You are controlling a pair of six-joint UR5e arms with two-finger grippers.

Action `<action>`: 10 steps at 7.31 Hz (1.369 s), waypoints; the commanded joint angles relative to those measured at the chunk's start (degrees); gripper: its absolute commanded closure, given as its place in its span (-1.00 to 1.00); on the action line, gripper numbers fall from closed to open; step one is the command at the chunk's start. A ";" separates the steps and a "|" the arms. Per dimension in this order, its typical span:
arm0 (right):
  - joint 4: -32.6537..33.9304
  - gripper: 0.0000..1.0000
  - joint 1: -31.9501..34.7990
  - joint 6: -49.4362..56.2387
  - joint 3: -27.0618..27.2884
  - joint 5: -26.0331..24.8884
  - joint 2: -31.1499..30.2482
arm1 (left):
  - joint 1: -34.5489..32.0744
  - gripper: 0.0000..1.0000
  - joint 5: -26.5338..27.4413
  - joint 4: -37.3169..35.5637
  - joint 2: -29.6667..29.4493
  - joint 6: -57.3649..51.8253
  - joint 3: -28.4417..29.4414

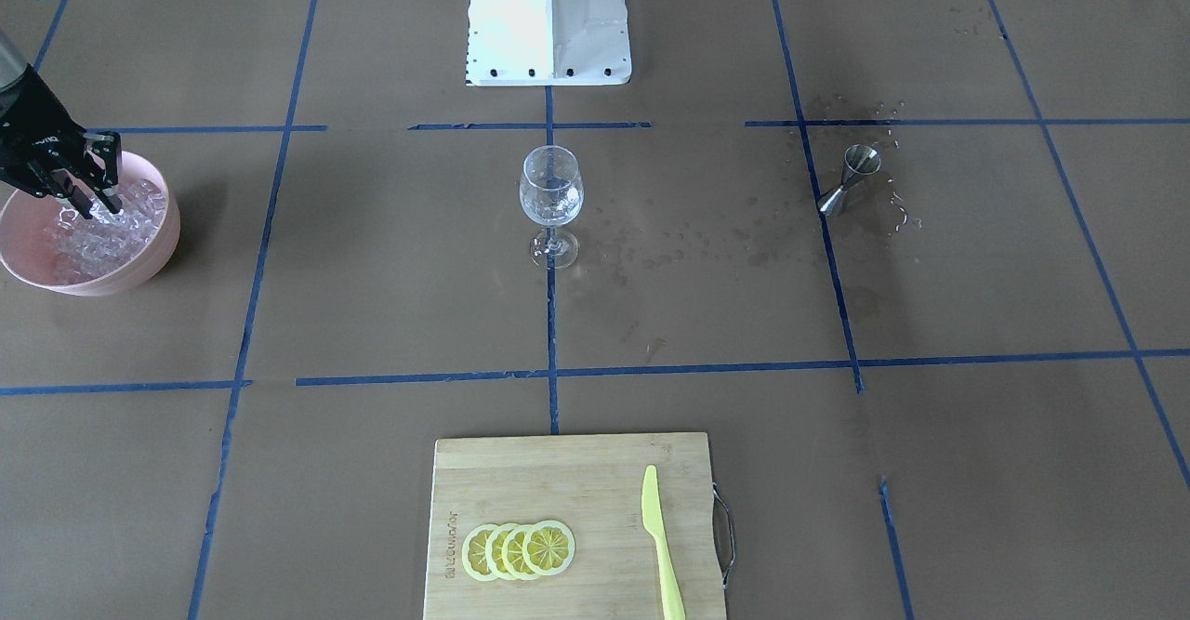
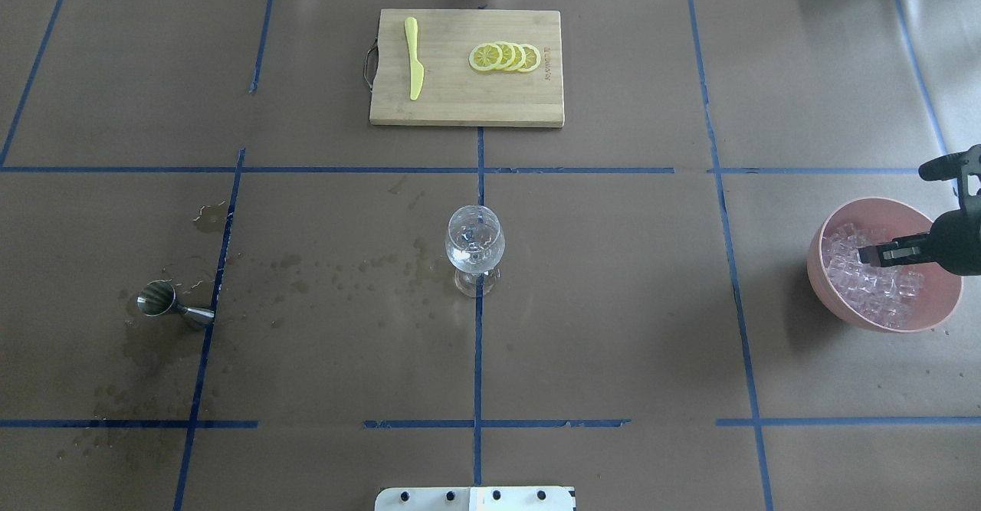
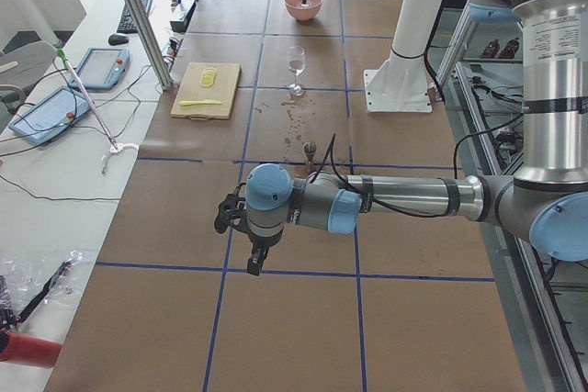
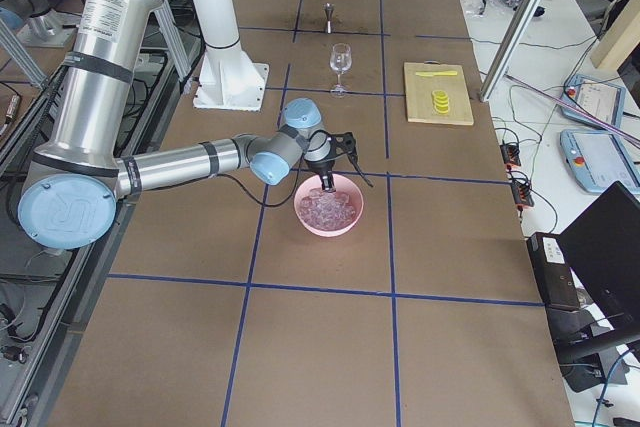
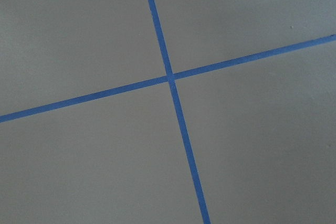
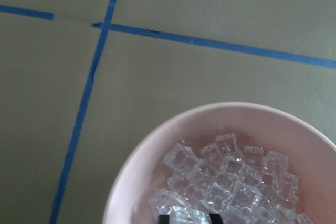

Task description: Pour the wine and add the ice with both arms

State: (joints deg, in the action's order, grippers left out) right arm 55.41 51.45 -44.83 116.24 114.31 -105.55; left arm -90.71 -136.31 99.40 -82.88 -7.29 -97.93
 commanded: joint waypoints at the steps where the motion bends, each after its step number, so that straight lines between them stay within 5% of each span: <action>1: 11.58 1.00 4.95 0.01 5.91 5.37 7.75 | 0.00 -1.00 0.08 0.01 0.09 0.09 -0.16; 5: 51.47 1.00 0.95 -2.70 9.89 5.14 39.81 | 0.00 -1.00 0.35 -0.08 0.00 -0.09 -0.51; 8: 55.86 1.00 -11.14 -16.91 7.62 -3.08 52.16 | -0.08 -1.00 0.35 -0.08 -0.09 -0.18 -0.86; 10: 55.86 1.00 -19.59 -24.13 -2.18 -13.72 61.64 | -0.08 -1.00 0.26 -0.08 -0.09 -0.18 -0.95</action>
State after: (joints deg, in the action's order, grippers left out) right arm 111.15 36.98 -64.50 119.96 106.82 -49.87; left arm -90.78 -135.99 99.32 -82.96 -7.47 -98.78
